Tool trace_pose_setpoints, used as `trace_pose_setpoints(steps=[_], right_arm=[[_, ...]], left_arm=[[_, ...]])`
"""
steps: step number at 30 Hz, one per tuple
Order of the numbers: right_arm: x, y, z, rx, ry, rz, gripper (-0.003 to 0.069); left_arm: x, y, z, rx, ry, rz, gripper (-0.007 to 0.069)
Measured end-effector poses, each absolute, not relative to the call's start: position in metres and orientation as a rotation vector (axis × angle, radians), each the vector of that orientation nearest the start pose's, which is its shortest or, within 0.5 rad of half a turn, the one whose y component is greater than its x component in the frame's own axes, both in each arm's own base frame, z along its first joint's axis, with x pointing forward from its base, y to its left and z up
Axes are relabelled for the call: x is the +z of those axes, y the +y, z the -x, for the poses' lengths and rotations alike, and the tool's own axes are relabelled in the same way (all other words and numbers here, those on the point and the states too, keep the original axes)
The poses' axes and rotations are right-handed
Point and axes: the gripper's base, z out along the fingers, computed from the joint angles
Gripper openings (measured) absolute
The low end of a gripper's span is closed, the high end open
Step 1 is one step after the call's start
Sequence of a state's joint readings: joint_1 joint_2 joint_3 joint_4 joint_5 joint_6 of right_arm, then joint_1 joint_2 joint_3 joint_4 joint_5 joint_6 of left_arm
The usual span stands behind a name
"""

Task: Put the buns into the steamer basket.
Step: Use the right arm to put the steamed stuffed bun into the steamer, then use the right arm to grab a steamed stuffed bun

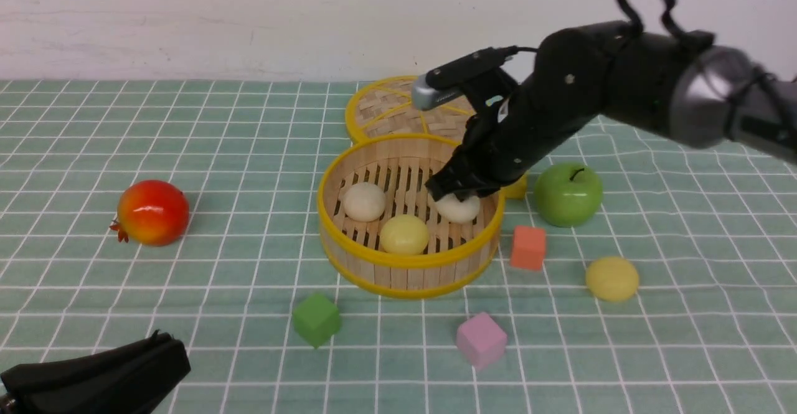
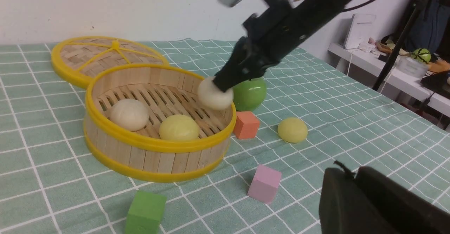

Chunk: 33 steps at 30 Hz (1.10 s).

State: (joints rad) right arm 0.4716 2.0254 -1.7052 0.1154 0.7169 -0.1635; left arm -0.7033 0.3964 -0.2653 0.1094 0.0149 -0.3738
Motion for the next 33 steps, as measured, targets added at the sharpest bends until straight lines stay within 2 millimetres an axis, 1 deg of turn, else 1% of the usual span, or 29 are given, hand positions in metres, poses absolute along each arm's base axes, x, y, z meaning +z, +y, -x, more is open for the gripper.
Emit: trace_pose_setpoints(steps=[5, 7, 8, 9, 11, 12, 13, 14, 15, 16, 17, 18, 20, 21, 22, 23, 24, 25, 26, 27, 28, 29, 30, 31, 32, 33], right_arm=[[0.219, 0.218, -0.425, 0.169, 2.431, 0.722, 0.0038], [0.213, 0.219, -0.426, 0.161, 2.437, 0.719, 0.0055], [0.209, 0.219, -0.428, 0.163, 2.446, 0.701, 0.0089], [0.208, 0.219, -0.428, 0.163, 2.445, 0.700, 0.0095], [0.208, 0.219, -0.429, 0.172, 2.449, 0.674, 0.0171], [0.211, 0.219, -0.429, 0.178, 2.447, 0.658, 0.0223], [0.212, 0.219, -0.428, 0.182, 2.448, 0.646, 0.0260], [0.218, 0.219, -0.427, 0.188, 2.448, 0.632, 0.0327], [0.224, 0.217, -0.425, 0.190, 2.448, 0.627, 0.0372], [0.225, 0.217, -0.424, 0.190, 2.449, 0.628, 0.0380], [0.239, 0.214, -0.418, 0.192, 2.460, 0.626, 0.0435], [0.250, 0.212, -0.413, 0.194, 2.456, 0.625, 0.0459], [0.282, 0.204, -0.398, 0.189, 2.462, 0.630, 0.0496], [0.301, 0.197, -0.386, 0.170, 2.471, 0.638, 0.0501], [0.310, 0.192, -0.381, 0.153, 2.477, 0.640, 0.0500], [0.315, 0.188, -0.377, 0.139, 2.494, 0.641, 0.0498], [0.331, 0.174, -0.364, 0.097, 2.517, 0.604, 0.0476], [0.335, 0.161, -0.358, 0.059, 2.548, 0.567, 0.0454], [0.330, 0.145, -0.354, 0.019, 2.602, 0.489, 0.0427], [0.322, 0.126, -0.351, -0.016, 2.666, 0.400, 0.0392], [0.315, 0.120, -0.349, -0.026, 2.698, 0.358, 0.0374], [0.302, 0.103, -0.350, -0.040, 2.754, 0.262, 0.0338], [0.288, 0.091, -0.350, -0.044, 2.795, 0.198, 0.0310], [0.273, 0.081, -0.351, -0.031, 2.825, 0.146, 0.0286], [0.260, 0.076, -0.350, 0.000, 2.849, 0.105, 0.0270], [0.258, 0.074, -0.351, 0.009, 2.843, 0.094, 0.0267]], left_arm=[[0.273, -0.062, -0.074, -0.738, 1.642, -0.363, 0.0057], [0.273, -0.062, -0.074, -0.738, 1.642, -0.363, 0.0057], [0.273, -0.062, -0.074, -0.738, 1.642, -0.363, 0.0059], [0.273, -0.062, -0.074, -0.738, 1.642, -0.363, 0.0059], [0.273, -0.062, -0.074, -0.738, 1.642, -0.363, 0.0060], [0.273, -0.062, -0.074, -0.738, 1.642, -0.363, 0.0061], [0.273, -0.062, -0.074, -0.738, 1.642, -0.363, 0.0063], [0.273, -0.062, -0.074, -0.738, 1.642, -0.363, 0.0065], [0.273, -0.062, -0.074, -0.738, 1.642, -0.363, 0.0067], [0.273, -0.062, -0.074, -0.738, 1.642, -0.363, 0.0067], [0.273, -0.062, -0.074, -0.738, 1.642, -0.363, 0.0070], [0.273, -0.062, -0.074, -0.738, 1.642, -0.363, 0.0071], [0.273, -0.062, -0.074, -0.738, 1.642, -0.363, 0.0071], [0.273, -0.062, -0.074, -0.738, 1.642, -0.363, 0.0073], [0.273, -0.062, -0.074, -0.738, 1.642, -0.363, 0.0073], [0.273, -0.062, -0.074, -0.738, 1.642, -0.363, 0.0074], [0.273, -0.062, -0.074, -0.738, 1.642, -0.363, 0.0075], [0.273, -0.062, -0.074, -0.738, 1.642, -0.363, 0.0076], [0.273, -0.062, -0.074, -0.738, 1.642, -0.363, 0.0076], [0.273, -0.062, -0.074, -0.738, 1.642, -0.363, 0.0077], [0.273, -0.062, -0.074, -0.738, 1.642, -0.363, 0.0077], [0.273, -0.062, -0.074, -0.738, 1.642, -0.363, 0.0077], [0.273, -0.062, -0.074, -0.738, 1.642, -0.363, 0.0077], [0.273, -0.062, -0.074, -0.738, 1.642, -0.363, 0.0077], [0.273, -0.062, -0.074, -0.738, 1.642, -0.363, 0.0077], [0.273, -0.062, -0.074, -0.738, 1.642, -0.363, 0.0077]])
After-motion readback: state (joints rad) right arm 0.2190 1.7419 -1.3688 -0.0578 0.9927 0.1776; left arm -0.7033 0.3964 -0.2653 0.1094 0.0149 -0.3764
